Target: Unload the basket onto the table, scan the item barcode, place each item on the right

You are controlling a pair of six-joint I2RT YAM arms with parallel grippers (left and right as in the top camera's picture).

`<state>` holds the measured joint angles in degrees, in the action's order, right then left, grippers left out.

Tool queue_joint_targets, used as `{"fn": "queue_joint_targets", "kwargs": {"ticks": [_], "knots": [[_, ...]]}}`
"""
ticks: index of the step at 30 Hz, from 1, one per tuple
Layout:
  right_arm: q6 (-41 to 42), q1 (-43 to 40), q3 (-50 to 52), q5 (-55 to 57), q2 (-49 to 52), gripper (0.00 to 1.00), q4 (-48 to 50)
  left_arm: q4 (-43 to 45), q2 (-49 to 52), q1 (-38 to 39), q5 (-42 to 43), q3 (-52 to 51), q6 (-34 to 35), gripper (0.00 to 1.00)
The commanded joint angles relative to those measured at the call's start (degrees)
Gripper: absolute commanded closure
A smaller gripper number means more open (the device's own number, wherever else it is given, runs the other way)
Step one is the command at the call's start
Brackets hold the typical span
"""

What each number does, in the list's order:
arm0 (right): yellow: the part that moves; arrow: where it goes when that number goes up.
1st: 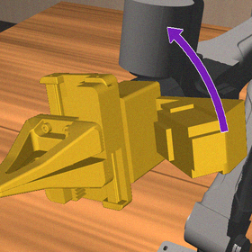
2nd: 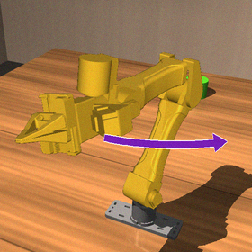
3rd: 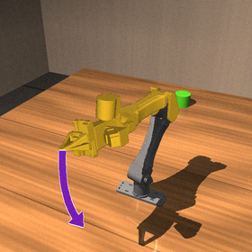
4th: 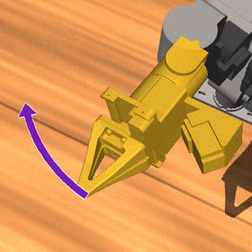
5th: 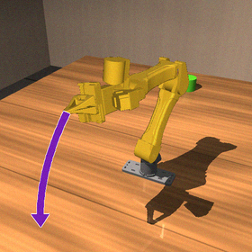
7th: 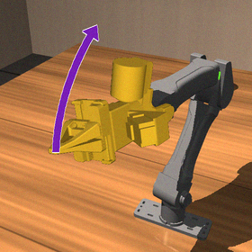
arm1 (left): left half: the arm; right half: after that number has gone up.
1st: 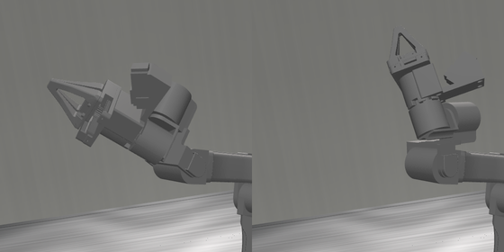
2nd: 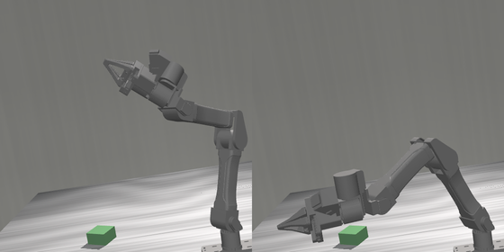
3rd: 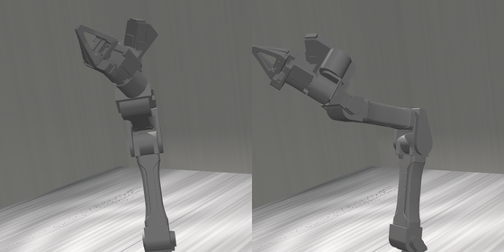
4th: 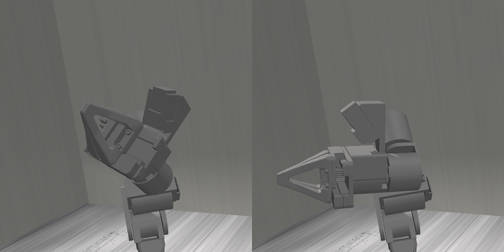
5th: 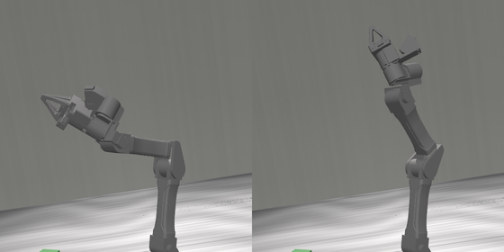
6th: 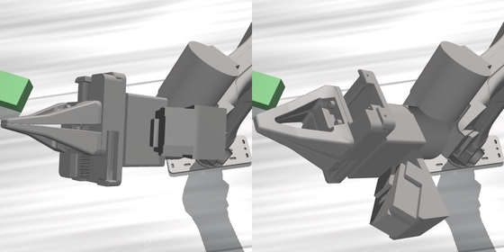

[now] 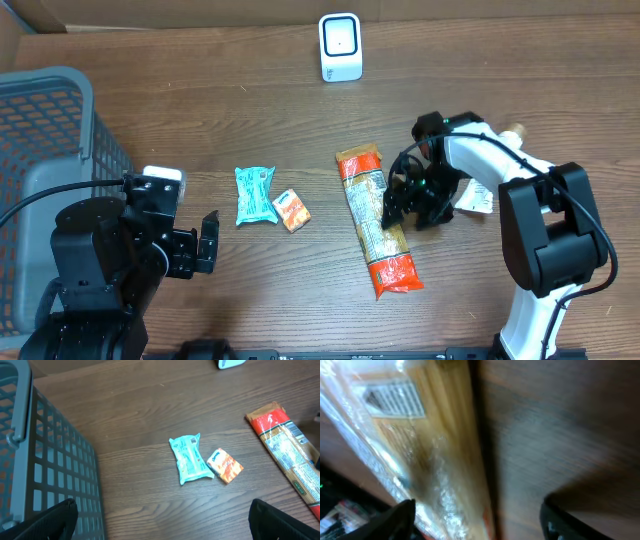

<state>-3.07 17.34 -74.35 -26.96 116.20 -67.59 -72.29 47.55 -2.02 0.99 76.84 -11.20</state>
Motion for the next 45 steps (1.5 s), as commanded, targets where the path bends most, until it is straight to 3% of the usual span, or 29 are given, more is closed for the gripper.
{"fn": "queue_joint_targets", "kwargs": {"ticks": [1, 6, 8, 11, 14, 20, 29, 34, 43, 45], "knots": [[-0.39, 0.20, 3.37, -5.29, -1.31, 0.22, 3.48, 0.07, 0.02, -0.22, -0.52, 0.13, -1.27, 0.00], [0.09, 1.01, 7.15, -6.84, -1.33, 0.33, 7.17, 0.07, 0.02, -0.22, -0.52, 0.13, -1.27, 0.00], [0.24, 1.33, 7.91, -6.84, -1.33, 0.49, 7.85, 0.07, 0.02, -0.22, -0.52, 0.13, -1.27, 0.00], [0.26, 1.66, 8.33, -6.86, -1.33, 0.85, 8.85, 0.07, 0.02, -0.22, -0.52, 0.13, -1.27, 0.00], [0.26, 1.51, 7.98, -7.28, -1.81, 0.91, 9.49, 0.09, 0.02, -0.22, -0.52, 0.13, -1.27, 0.00], [3.65, 1.11, 4.04, -4.94, -6.23, 0.96, 8.57, 0.07, 0.02, -0.22, -0.52, 0.13, -1.27, 0.00], [18.62, 5.16, -11.06, 30.62, -11.61, 0.96, -8.48, 0.07, 0.02, -0.22, -0.52, 0.13, -1.27, 0.00], [25.44, 11.28, -12.26, 46.82, -11.06, 0.96, -14.49, 0.09, 0.02, -0.22, -0.52, 0.13, -1.27, 0.00], [25.75, 20.13, -12.24, 46.10, -3.87, 0.96, -13.00, 0.09, 0.02, -0.22, -0.52, 0.13, -1.27, 0.00], [25.24, 21.90, -12.24, 42.64, -2.36, 0.92, -11.58, 0.09, 0.02, -0.22, -0.52, 0.13, -1.27, 0.00]]}}
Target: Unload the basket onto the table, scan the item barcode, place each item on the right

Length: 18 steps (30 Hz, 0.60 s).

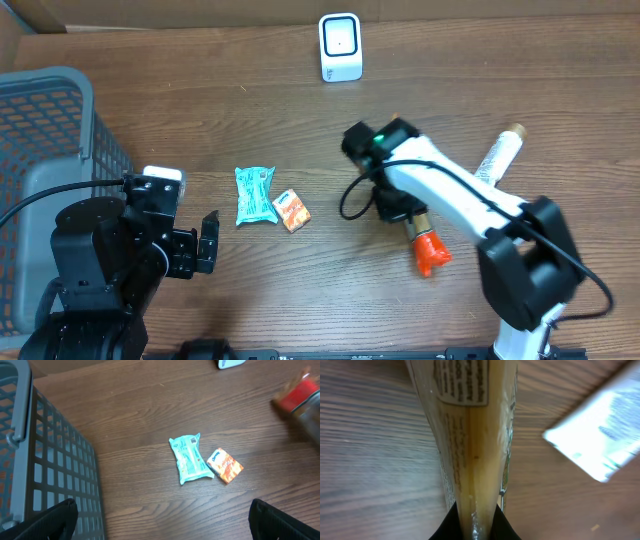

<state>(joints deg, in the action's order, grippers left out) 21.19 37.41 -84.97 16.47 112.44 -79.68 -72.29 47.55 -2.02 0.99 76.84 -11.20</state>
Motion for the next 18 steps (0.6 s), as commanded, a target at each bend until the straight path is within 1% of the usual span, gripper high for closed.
{"fn": "queue_joint_targets", "kwargs": {"ticks": [1, 3, 5, 6, 8, 12, 18], "knots": [[0.46, 2.73, -1.62, -2.56, 1.88, 0.90, 1.05, 0.07, 0.02, -0.22, -0.52, 0.13, -1.25, 0.00], [-1.60, 4.57, -1.62, -6.38, 2.45, 0.81, 2.32, 0.09, 0.02, -0.22, -0.52, 0.13, -1.27, 0.00], [-2.67, 6.49, -1.66, -9.55, 2.45, 0.67, 3.89, 0.09, 0.02, -0.22, -0.52, 0.13, -1.27, 0.00], [-3.32, 7.30, -1.79, -10.75, 2.43, 0.58, 4.31, 0.09, 0.02, -0.22, -0.52, 0.13, -1.27, 0.00], [-3.65, 8.55, -1.97, -12.59, 2.45, 0.48, 4.66, 0.07, 0.02, -0.22, -0.52, 0.13, -1.27, 0.00], [-3.58, 9.01, -2.29, -15.15, 2.36, 0.46, 4.55, 0.07, 0.02, -0.22, -0.52, 0.13, -1.27, 0.00], [-4.02, 4.83, -5.68, -15.04, 0.76, 0.46, 3.37, 0.09, 0.02, -0.22, -0.52, 0.13, -1.27, 0.00]]}}
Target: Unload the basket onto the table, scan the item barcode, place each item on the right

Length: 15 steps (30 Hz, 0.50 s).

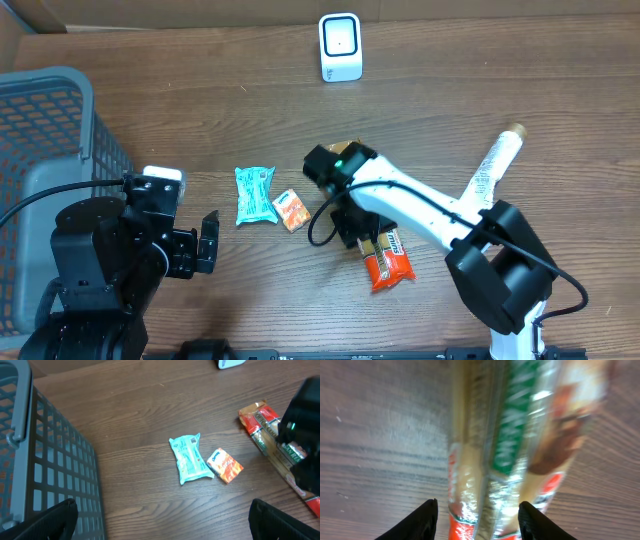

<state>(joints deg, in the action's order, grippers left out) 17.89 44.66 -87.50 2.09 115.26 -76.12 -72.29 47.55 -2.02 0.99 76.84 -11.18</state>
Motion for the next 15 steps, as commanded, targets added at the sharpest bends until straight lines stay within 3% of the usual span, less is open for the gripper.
{"fn": "queue_joint_targets", "kwargs": {"ticks": [1, 5, 9, 15], "knots": [[-1.97, -3.21, -3.87, -0.68, -2.62, 0.46, -0.63, 0.07, 0.02, -0.22, -0.52, 0.13, -1.29, 0.00], [-6.25, -4.48, -4.48, -0.70, -3.78, 0.38, -1.42, 0.09, 0.02, -0.22, -0.52, 0.13, -1.29, 0.00], [-8.00, -4.33, -1.97, -0.74, -3.72, 0.17, -0.37, 0.09, 0.02, -0.22, -0.52, 0.13, -1.29, 0.00], [-8.63, -4.17, 5.20, -2.29, -3.72, 0.14, 4.11, 0.07, 0.02, -0.22, -0.52, 0.13, -1.29, 0.00]]}}
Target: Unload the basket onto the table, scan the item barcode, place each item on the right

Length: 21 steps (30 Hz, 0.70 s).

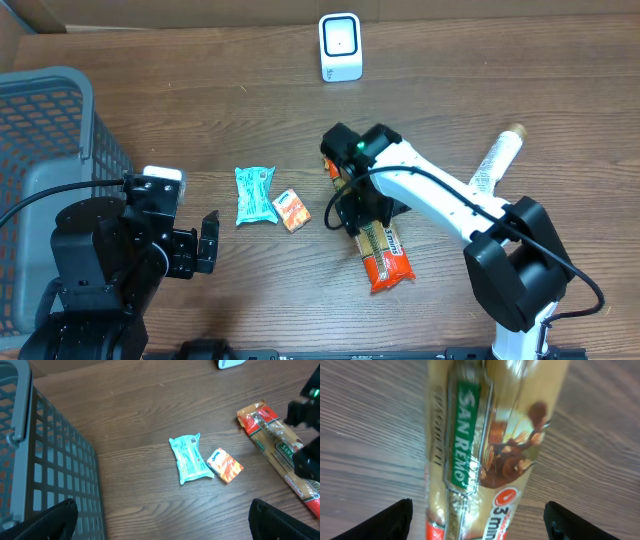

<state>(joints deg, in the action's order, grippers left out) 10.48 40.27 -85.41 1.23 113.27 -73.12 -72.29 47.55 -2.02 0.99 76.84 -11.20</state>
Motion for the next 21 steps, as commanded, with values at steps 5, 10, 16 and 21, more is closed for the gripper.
{"fn": "queue_joint_targets", "kwargs": {"ticks": [5, 10, 16, 21], "knots": [[-2.05, 0.22, 9.60, -1.84, -1.73, 0.14, 6.23, 0.09, 0.02, -0.22, -0.52, 0.13, -1.27, 0.00], [-2.62, 0.20, 13.27, -2.05, -1.73, 0.17, 9.92, 0.07, 0.02, -0.22, -0.52, 0.13, -1.27, 0.00], [0.00, 0.02, 13.33, -2.03, -1.73, 0.73, 11.28, 0.07, 0.02, -0.22, -0.52, 0.13, -1.27, 0.01], [1.57, 0.02, 13.29, -2.38, -1.75, 0.94, 9.62, 0.09, 0.02, -0.22, -0.52, 0.13, -1.27, 0.00]]}}
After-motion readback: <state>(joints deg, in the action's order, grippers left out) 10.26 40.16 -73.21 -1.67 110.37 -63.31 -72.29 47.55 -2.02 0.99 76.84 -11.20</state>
